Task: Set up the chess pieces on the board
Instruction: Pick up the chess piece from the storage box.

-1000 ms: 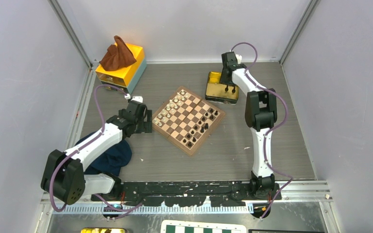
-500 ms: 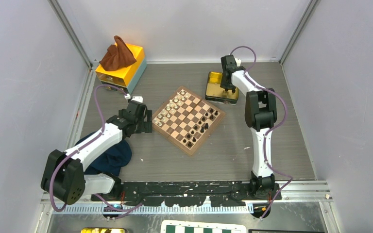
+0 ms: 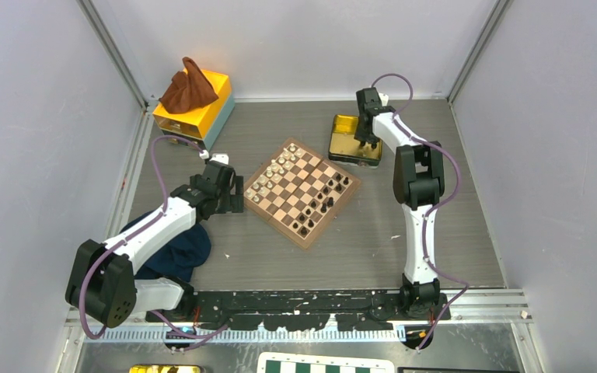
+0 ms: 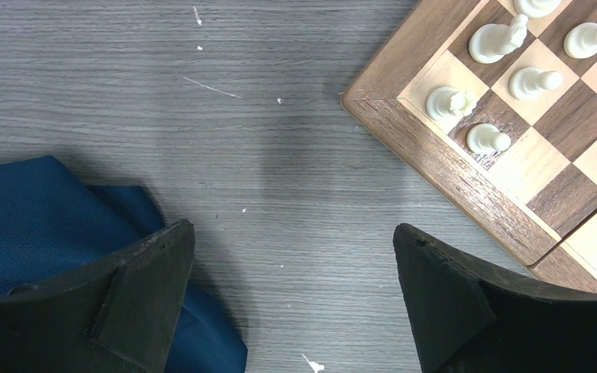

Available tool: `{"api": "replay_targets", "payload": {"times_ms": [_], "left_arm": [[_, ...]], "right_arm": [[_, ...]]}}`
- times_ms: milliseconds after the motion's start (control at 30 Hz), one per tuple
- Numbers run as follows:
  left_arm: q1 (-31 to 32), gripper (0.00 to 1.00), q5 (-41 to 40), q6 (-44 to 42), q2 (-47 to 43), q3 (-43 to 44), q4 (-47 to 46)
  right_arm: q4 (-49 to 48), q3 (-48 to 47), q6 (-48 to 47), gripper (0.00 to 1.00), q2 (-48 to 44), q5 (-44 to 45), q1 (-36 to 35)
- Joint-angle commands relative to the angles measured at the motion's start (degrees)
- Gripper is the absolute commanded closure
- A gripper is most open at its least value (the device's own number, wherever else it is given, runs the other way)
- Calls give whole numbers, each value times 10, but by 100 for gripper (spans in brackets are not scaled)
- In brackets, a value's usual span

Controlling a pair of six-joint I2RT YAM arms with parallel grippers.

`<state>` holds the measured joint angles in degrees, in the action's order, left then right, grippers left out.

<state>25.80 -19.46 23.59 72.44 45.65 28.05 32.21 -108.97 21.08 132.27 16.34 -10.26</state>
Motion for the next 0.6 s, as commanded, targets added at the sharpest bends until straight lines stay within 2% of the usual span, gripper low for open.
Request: {"api": "replay_targets", "payload": {"times_ms": [0,200,567], "left_arm": [[-1,0,-3,0,-1,21,-11],[-1,0,-3,0,-1,21,-11],[-1,0,-3,0,0,21,-12]], "right_arm": [[-11,-10,-7,64,-25,-1,5],[-10,-14,-7,66,-23,-8,7],[-10,-20,-10,78,-23,-10,8]]}}
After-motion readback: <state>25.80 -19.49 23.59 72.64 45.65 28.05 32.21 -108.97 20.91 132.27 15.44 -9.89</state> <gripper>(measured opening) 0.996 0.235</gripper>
